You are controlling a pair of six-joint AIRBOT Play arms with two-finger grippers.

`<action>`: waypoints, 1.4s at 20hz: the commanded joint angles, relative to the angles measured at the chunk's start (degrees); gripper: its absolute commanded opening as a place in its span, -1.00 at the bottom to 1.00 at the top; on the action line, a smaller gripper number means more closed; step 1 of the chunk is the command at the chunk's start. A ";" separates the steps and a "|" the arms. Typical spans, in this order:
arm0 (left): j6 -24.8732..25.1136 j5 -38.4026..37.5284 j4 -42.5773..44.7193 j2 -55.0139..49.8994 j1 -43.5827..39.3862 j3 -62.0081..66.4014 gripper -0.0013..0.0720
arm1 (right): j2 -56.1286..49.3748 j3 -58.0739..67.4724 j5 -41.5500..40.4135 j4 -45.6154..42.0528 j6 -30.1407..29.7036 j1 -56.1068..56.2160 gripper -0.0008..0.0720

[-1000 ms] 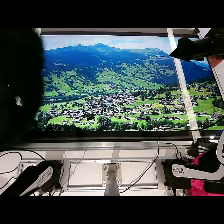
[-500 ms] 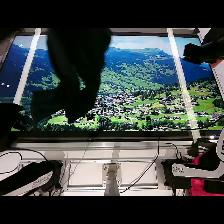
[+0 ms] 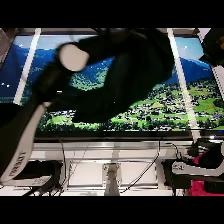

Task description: Fold the clothes and pants, and hang the long-sleeved shirts on hangers.

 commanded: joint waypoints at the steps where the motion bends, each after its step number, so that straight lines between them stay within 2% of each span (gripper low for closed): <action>1: 1.27 -3.56 -1.77 -7.52 -4.22 0.02 -0.95 | 0.04 0.02 -0.63 6.49 -0.55 -0.83 -0.91; 3: 1.29 -7.80 -1.73 -12.79 -4.66 0.00 -0.93 | 0.04 0.02 -0.81 6.38 -0.44 -0.87 -0.91; 4: 1.27 -10.51 -0.98 -15.28 -4.68 0.00 -0.69 | 0.04 0.02 -1.05 6.45 -0.26 -0.87 -0.79; 5: 1.22 -13.64 1.60 -17.66 -4.42 0.00 -0.02 | 0.04 0.00 -1.46 6.49 -0.26 -0.87 -0.45; 6: -0.07 -16.57 4.17 -19.47 -4.17 0.00 0.18 | 0.04 0.02 -2.21 6.62 -0.26 -0.87 0.03; 7: -2.45 -19.67 6.84 -20.79 -3.82 0.00 0.18 | 0.04 0.02 -2.71 6.71 -0.26 -0.87 0.17; 9: -5.53 -23.80 11.26 -20.98 -2.91 0.00 0.18 | -0.09 0.00 -3.43 6.88 -0.26 -0.83 0.17; 14: -5.68 -24.92 15.56 -12.96 0.57 0.00 0.09 | -0.28 0.00 -4.07 6.80 -0.42 -0.83 0.14; 15: -5.68 -24.98 16.61 -10.56 1.55 0.00 -0.30 | -0.39 0.00 -4.00 6.82 -0.46 -0.83 0.12; 16: -5.66 -25.20 18.01 -8.33 2.56 0.00 -0.79 | -0.63 0.00 -3.56 6.88 -0.48 -0.83 -0.18; 17: -5.66 -25.62 19.76 -5.97 3.72 0.00 -0.93 | -1.01 0.00 -2.78 7.06 -0.50 -0.83 -0.65; 18: -5.66 -26.34 21.84 -3.72 5.01 0.00 -0.93 | -1.68 -0.02 -1.42 8.13 -1.01 -0.83 -0.86; 19: -5.68 -27.76 23.78 -1.79 6.29 0.00 -0.93 | -2.43 -0.07 0.13 10.54 -2.93 -0.83 -0.91; 22: -5.66 -39.28 31.56 2.91 11.02 0.00 -0.94 | -4.70 -0.07 3.45 17.46 -6.75 0.74 -0.91; 25: -5.62 -53.42 35.54 3.91 18.03 -0.13 -0.94 | -6.38 -0.07 5.46 17.09 -9.44 5.14 -0.92; 28: -5.05 -56.63 34.86 4.48 26.60 -3.23 -0.94 | -7.93 -1.20 6.75 16.92 -9.75 9.90 -0.92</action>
